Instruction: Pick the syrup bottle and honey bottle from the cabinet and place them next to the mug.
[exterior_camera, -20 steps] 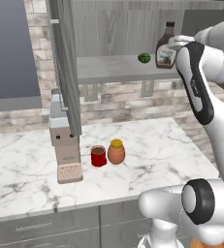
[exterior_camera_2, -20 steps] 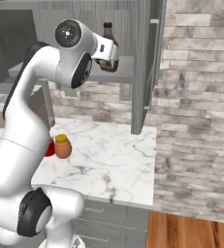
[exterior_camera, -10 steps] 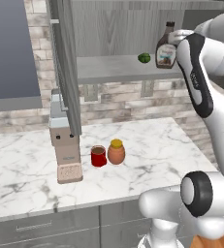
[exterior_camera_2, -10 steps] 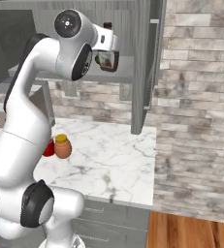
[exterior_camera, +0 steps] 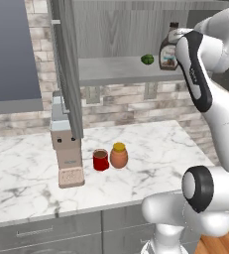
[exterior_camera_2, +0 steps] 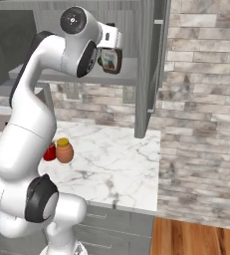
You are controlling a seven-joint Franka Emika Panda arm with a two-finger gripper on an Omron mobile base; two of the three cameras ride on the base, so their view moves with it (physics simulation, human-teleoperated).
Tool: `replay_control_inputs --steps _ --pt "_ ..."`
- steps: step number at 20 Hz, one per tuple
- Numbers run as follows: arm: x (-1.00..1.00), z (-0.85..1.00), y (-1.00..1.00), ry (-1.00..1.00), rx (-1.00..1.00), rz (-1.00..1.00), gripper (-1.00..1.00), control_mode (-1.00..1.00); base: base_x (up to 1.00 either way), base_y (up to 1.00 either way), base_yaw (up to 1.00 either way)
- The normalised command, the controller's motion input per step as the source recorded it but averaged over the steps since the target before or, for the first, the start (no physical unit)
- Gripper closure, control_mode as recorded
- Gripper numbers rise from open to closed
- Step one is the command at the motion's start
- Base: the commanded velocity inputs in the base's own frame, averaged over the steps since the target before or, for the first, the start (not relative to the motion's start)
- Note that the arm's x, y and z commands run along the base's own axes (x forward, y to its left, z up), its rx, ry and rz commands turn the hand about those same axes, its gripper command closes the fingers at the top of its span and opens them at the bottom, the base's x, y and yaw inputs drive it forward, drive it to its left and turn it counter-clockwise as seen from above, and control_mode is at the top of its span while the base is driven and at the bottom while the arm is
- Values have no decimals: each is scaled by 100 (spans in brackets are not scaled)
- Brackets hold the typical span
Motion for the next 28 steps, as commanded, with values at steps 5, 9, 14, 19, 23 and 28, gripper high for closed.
replay_control_inputs --steps 5,9,14,19,23,28 --pt "24 0 0 0 0 0 -100 -100 0 0 0" --pt "30 0 -4 0 0 0 -100 -100 0 0 0" --pt "17 0 -13 0 0 6 -100 -100 0 0 0" --pt "16 0 -11 0 0 8 -100 -100 0 0 0" --pt "17 0 0 0 0 2 -100 -100 0 0 0" --pt "23 0 0 0 0 0 -100 -100 0 0 0"
